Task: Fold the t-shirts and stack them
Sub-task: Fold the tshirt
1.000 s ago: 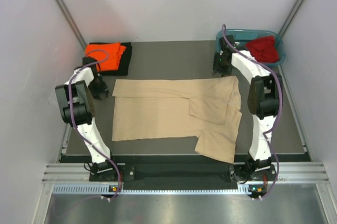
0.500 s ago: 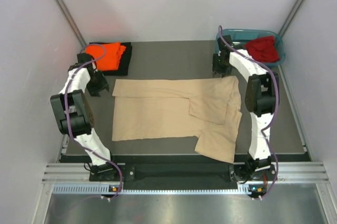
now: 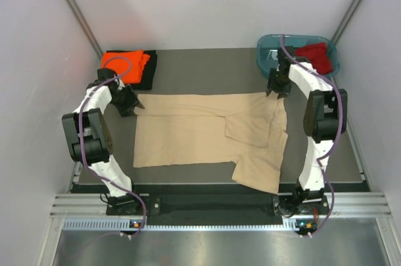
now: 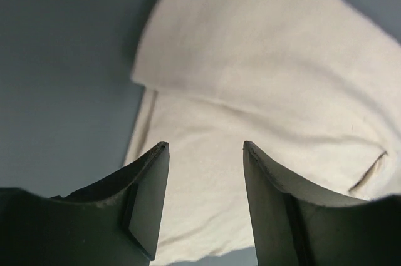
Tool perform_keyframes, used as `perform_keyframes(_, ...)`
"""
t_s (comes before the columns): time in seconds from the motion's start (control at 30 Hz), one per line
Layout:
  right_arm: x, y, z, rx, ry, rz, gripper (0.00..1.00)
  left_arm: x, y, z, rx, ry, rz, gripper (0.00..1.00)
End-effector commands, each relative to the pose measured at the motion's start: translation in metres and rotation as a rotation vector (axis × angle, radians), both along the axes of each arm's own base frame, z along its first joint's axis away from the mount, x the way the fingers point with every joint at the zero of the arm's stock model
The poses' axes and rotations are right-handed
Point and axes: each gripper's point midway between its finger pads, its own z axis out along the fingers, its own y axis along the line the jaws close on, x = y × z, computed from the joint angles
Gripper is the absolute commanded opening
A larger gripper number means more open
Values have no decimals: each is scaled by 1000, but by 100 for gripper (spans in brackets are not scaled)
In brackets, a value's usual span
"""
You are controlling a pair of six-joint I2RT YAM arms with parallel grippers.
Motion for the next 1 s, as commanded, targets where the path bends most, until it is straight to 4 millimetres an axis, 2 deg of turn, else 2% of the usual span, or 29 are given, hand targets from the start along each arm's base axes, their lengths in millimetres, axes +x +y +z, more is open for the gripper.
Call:
perform_keyframes(0.0, -8, -22, 36, 17, -64, -63, 50, -9, -27, 29, -26, -81, -28, 55)
perform_keyframes(0.07, -19, -25, 41, 6, -54, -44, 50, -20, -40, 30, 0, -75, -50, 55)
perform_keyframes(0.1, -27, -25, 51, 4, -62, -35, 50, -31, -44, 34, 10, -80, -55, 55)
perform_keyframes(0.17, -46, -16, 51, 27, -25, 10, 50, -44, -60, 44, 14, -100, -80, 55)
perform_keyframes(0.2, -59, -9, 60, 31, -25, 38, 51, -55, -67, 38, 16, -84, -92, 55)
perform_keyframes(0.27, -86, -2, 61, 35, -5, 72, 50, -67, -81, 47, 19, -109, -121, 55)
perform_keyframes(0.3, -97, 4, 61, 42, 5, 93, 51, -76, -91, 42, 19, -97, -148, 55)
perform_keyframes(0.33, -116, 7, 49, 49, 49, 92, 50, -83, -102, 41, 17, -93, -181, 55)
perform_keyframes(0.37, -127, 10, 56, 68, 31, 98, 50, -88, -107, 39, 21, -91, -194, 55)
perform_keyframes(0.4, -138, 13, 54, 78, 41, 98, 50, -91, -112, 38, 18, -88, -202, 55)
perform_keyframes(0.43, -157, 13, 40, 94, 90, 69, 51, -96, -123, 37, 14, -82, -232, 55)
perform_keyframes(0.5, -174, 16, 41, 141, 82, 44, 51, -101, -134, 34, -5, -71, -250, 54)
perform_keyframes(0.53, -191, 15, 26, 161, 126, 6, 51, -105, -138, 34, -11, -68, -262, 54)
perform_keyframes(0.6, -205, 14, 22, 217, 139, -41, 50, -108, -142, 38, -32, -79, -265, 54)
perform_keyframes(0.63, -220, 13, 10, 233, 183, -79, 50, -110, -142, 39, -35, -81, -266, 54)
perform_keyframes(0.77, -244, 4, 6, 264, 196, -180, 45, -118, -137, 48, -19, -95, -267, 54)
perform_keyframes(0.97, -281, -14, -8, 262, 259, -300, 42, -130, -129, 49, -35, -84, -200, 54)
